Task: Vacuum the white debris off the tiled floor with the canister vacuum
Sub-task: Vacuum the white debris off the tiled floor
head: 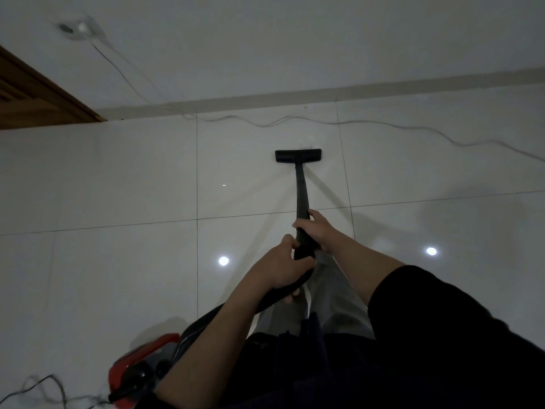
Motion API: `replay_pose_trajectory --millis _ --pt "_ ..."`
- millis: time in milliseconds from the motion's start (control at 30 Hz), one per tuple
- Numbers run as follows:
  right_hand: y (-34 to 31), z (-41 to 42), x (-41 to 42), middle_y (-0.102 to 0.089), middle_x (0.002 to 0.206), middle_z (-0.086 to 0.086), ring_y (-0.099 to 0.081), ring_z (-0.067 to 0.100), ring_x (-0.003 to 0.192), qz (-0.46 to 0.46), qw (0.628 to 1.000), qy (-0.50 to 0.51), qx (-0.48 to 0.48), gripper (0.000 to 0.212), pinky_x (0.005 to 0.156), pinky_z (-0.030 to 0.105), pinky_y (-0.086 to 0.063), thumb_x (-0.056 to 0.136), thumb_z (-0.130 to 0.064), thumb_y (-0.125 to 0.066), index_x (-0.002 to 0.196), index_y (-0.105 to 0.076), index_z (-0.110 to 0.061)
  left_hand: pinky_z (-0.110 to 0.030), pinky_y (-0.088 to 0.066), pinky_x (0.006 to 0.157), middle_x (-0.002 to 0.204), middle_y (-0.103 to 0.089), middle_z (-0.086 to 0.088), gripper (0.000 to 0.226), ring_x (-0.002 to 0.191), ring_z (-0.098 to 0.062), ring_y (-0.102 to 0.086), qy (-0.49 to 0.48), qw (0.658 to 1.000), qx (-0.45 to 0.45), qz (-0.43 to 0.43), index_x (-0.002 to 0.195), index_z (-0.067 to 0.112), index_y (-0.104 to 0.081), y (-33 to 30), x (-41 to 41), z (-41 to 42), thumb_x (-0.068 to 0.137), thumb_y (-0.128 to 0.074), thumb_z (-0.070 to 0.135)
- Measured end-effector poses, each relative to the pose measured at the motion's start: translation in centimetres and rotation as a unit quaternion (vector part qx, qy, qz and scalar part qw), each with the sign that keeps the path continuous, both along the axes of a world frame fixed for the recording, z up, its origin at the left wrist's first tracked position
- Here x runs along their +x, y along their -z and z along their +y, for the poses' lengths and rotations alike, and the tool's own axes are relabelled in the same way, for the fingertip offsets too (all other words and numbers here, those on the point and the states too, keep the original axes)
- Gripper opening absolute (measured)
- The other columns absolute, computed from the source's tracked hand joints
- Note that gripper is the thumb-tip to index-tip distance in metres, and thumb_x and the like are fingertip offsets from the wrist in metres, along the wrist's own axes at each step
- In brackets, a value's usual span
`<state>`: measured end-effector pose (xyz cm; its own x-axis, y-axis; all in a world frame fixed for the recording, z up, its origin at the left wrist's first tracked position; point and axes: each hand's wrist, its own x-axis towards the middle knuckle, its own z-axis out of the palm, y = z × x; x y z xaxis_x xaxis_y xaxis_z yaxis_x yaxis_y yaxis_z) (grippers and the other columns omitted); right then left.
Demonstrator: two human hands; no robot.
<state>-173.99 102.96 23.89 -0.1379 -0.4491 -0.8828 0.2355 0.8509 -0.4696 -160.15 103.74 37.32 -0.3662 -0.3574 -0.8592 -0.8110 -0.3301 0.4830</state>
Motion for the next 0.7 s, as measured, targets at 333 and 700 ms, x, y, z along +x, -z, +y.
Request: replay_pose_trajectory --millis 333,700 --pt "-0.5 -4.1 -2.3 -0.059 0.116 0.011 -0.064 0.024 0.087 -0.006 1.000 -0.024 0.001 0.080 0.069 0.037 -0.056 0.089 -0.016 -0.066 0.155 -0.021 -0.022 -0.046 -0.062 0.067 0.078 -0.071 -0.013 0.040 0.057 -0.027 -0.067 -0.003 1.000 0.006 -0.007 0.125 0.024 -0.034 0.6 -2.1 -3.9 0.093 -0.055 0.035" --pt "-1.1 -9.1 -5.1 -0.054 0.116 0.008 -0.060 0.017 0.081 -0.003 0.999 -0.053 0.011 0.079 0.058 0.031 -0.050 0.093 -0.015 -0.062 0.157 -0.017 -0.023 -0.050 -0.061 0.064 0.083 -0.070 -0.013 0.036 0.057 -0.029 -0.066 -0.018 1.000 0.002 -0.006 0.119 0.026 -0.035 1.0 -4.7 -8.5 0.092 -0.057 0.035"
